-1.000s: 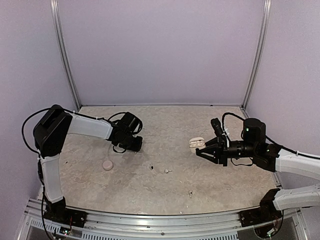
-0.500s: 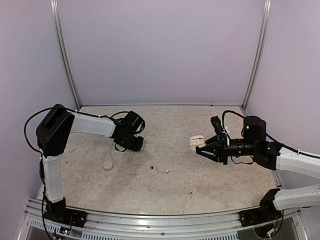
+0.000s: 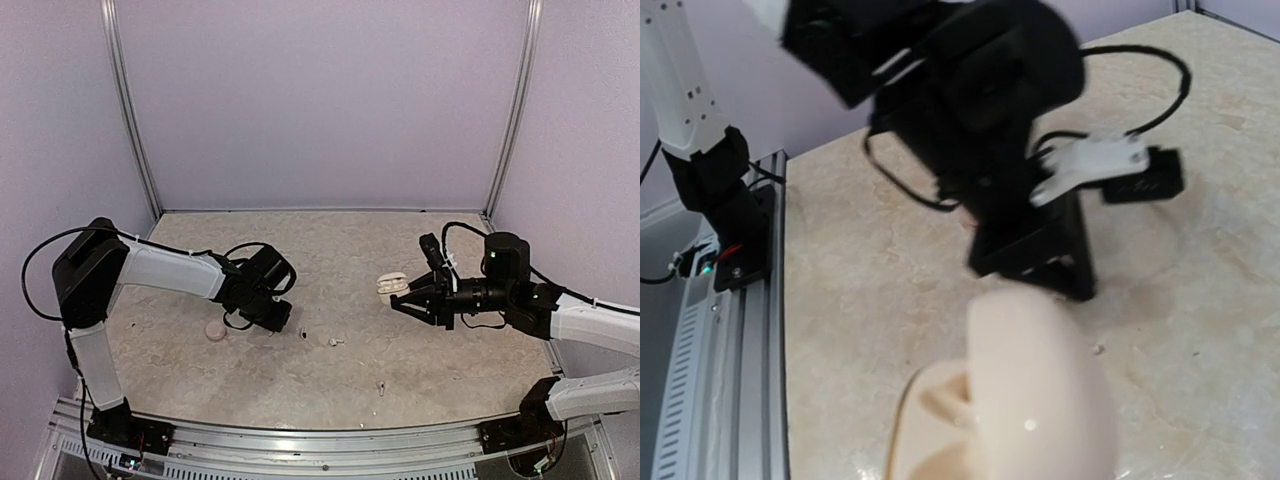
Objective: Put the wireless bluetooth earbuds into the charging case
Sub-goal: Move the left earbud to the center of the board, then pick up the left earbud from the center of the board.
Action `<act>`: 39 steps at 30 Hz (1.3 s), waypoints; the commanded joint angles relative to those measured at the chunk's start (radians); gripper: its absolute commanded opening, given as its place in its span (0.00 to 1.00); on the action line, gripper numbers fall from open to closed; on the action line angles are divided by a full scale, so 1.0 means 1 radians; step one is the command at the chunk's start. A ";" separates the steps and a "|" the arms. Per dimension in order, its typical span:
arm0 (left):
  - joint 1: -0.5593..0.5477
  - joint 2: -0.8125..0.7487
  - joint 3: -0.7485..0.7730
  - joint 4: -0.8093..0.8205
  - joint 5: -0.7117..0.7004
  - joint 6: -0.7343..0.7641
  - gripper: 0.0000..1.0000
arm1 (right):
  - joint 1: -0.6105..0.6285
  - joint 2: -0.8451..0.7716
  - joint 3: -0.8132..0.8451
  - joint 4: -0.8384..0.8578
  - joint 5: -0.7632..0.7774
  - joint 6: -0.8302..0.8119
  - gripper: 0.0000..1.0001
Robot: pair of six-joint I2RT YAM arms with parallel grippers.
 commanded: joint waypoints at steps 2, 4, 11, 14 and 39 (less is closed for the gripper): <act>-0.096 -0.017 -0.133 -0.179 0.134 -0.049 0.14 | -0.010 0.005 0.030 0.013 -0.018 -0.004 0.12; -0.113 -0.046 -0.138 -0.204 0.128 -0.053 0.15 | -0.011 0.005 0.029 0.013 -0.020 -0.005 0.12; -0.119 -0.110 -0.009 -0.379 0.020 -0.031 0.28 | -0.011 0.003 0.032 0.010 -0.020 0.000 0.12; -0.123 -0.097 0.045 -0.429 0.012 -0.023 0.35 | -0.012 -0.002 0.033 0.006 -0.016 0.000 0.12; -0.163 0.049 0.183 -0.555 0.004 0.090 0.33 | -0.011 -0.018 0.027 -0.006 -0.009 -0.003 0.12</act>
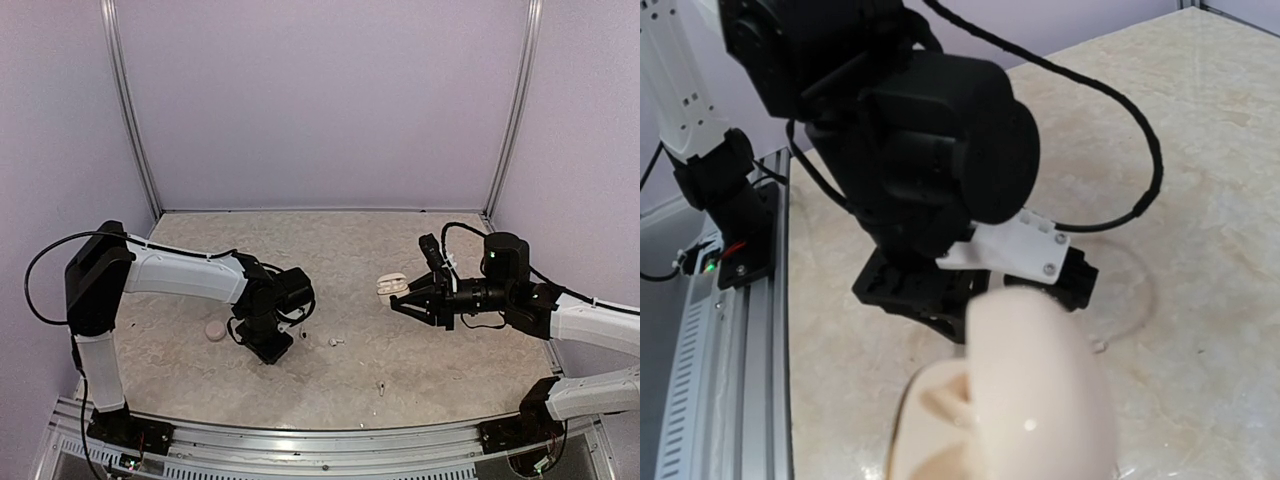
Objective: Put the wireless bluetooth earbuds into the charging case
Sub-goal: Pick up the left earbud from the center of the board, then insert the left earbud into the left side groove of the charging case.
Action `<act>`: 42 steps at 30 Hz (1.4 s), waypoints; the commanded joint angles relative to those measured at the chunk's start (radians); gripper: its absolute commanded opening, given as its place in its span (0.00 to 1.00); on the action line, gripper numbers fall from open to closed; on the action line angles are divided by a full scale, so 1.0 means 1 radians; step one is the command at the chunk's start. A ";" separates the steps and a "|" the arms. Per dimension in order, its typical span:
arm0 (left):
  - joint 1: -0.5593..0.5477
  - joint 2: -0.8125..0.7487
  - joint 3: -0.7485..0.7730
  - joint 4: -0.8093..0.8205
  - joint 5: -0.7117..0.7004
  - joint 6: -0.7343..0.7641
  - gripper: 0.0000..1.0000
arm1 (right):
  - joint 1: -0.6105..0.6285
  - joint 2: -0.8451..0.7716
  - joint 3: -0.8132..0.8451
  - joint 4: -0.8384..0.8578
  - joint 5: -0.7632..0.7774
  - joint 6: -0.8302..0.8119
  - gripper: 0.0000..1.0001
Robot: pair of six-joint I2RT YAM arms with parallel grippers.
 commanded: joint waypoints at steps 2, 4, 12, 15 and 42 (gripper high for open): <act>-0.002 0.015 0.024 -0.024 -0.014 0.029 0.31 | -0.012 -0.021 0.027 -0.003 -0.002 -0.004 0.12; -0.003 0.016 0.023 -0.023 -0.010 0.030 0.28 | -0.011 -0.022 0.027 -0.004 -0.002 -0.006 0.12; -0.004 -0.007 -0.001 0.014 -0.017 0.031 0.18 | -0.011 -0.029 0.025 -0.001 0.001 -0.003 0.12; 0.001 -0.039 -0.020 0.054 -0.026 0.021 0.16 | -0.012 -0.034 0.020 0.014 0.010 -0.003 0.12; -0.085 -0.618 -0.141 0.918 0.222 0.032 0.12 | 0.021 -0.015 0.020 0.265 0.058 -0.133 0.08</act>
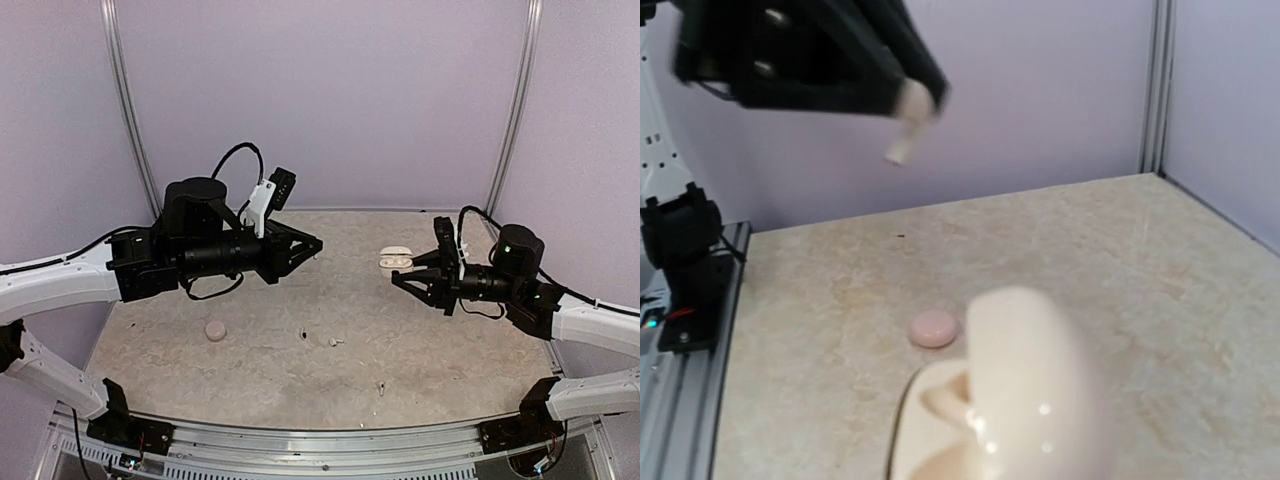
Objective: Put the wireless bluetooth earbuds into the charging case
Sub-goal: Insert the left earbud into the left side groove of the charging case.
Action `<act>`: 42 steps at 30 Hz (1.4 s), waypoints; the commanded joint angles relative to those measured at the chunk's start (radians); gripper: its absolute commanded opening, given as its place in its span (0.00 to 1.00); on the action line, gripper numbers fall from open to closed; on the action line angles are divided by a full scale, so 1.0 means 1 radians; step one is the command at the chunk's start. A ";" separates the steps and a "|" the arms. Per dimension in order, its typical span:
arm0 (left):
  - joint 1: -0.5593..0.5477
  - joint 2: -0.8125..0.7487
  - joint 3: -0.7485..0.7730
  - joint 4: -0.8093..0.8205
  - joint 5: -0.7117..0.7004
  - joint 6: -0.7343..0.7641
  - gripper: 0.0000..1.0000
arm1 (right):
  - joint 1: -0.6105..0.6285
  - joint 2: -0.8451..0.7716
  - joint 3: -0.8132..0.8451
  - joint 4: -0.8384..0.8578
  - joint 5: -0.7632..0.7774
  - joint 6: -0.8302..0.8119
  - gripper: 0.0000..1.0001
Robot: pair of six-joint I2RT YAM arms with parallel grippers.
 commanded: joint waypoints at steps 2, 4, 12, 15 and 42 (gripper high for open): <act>-0.047 0.025 0.043 0.122 0.171 0.019 0.12 | 0.027 0.007 0.030 0.023 0.024 -0.070 0.08; -0.060 0.062 0.073 0.113 0.206 0.026 0.11 | 0.037 0.013 0.038 0.013 0.026 -0.079 0.08; -0.086 0.180 0.165 0.089 0.300 0.036 0.11 | 0.086 0.029 0.070 -0.040 0.052 -0.120 0.07; -0.087 0.211 0.184 0.077 0.332 0.031 0.11 | 0.107 0.031 0.076 -0.056 0.069 -0.136 0.06; -0.030 0.282 0.222 0.019 0.402 -0.017 0.09 | 0.182 0.003 0.065 -0.083 0.070 -0.252 0.03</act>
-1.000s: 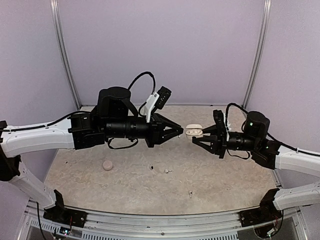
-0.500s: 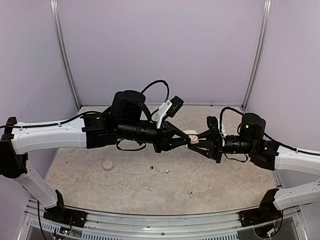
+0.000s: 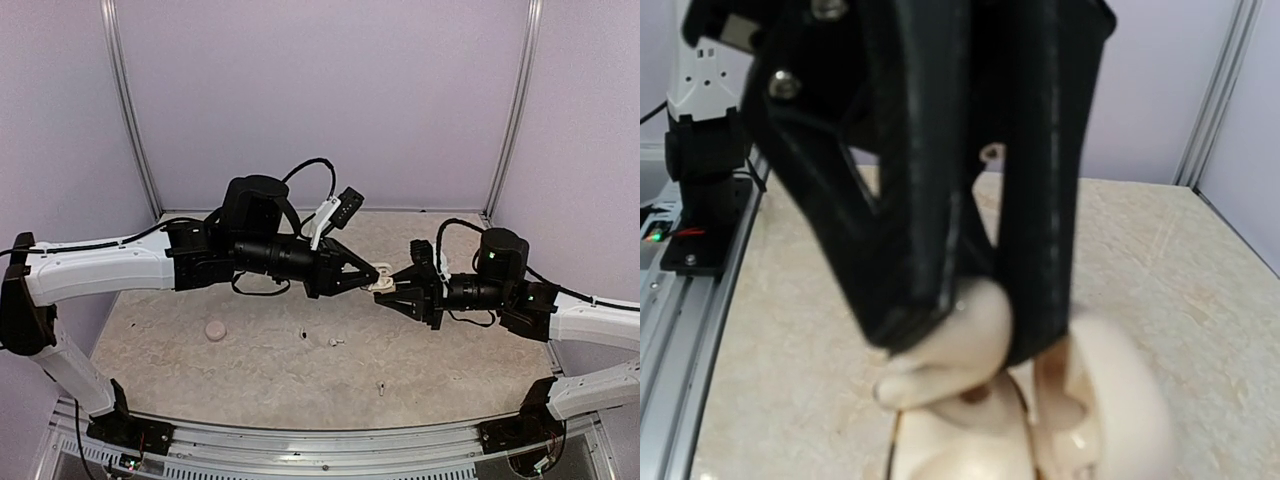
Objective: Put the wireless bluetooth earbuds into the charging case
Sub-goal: Insert the left earbud into the left side groove of the charging case.
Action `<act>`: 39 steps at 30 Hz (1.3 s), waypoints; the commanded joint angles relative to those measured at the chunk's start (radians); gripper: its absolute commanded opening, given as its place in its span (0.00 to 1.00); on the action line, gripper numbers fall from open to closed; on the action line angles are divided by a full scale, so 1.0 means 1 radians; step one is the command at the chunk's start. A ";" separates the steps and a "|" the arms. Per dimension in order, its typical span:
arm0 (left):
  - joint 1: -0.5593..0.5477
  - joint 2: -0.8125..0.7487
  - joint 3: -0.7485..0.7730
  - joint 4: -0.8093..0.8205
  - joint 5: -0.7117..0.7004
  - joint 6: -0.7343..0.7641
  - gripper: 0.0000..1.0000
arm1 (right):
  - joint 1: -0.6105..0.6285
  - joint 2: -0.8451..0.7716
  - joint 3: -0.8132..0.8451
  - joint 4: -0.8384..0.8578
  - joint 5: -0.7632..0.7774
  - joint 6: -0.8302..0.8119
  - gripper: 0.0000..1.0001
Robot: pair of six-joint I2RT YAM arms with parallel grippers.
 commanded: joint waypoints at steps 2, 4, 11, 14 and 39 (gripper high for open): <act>0.011 0.018 0.023 -0.003 0.005 -0.005 0.09 | 0.017 -0.031 0.012 0.027 -0.010 -0.016 0.03; 0.011 0.011 0.017 0.007 0.002 0.001 0.09 | 0.017 -0.028 0.009 0.034 -0.002 -0.005 0.03; 0.002 -0.060 -0.039 0.120 -0.036 0.023 0.09 | 0.017 -0.017 -0.015 0.086 0.025 0.056 0.01; -0.002 -0.089 -0.061 0.152 -0.049 0.031 0.09 | 0.017 -0.013 -0.020 0.102 0.027 0.074 0.01; -0.093 -0.153 -0.259 0.503 -0.310 0.123 0.09 | 0.018 0.001 -0.066 0.295 0.016 0.251 0.00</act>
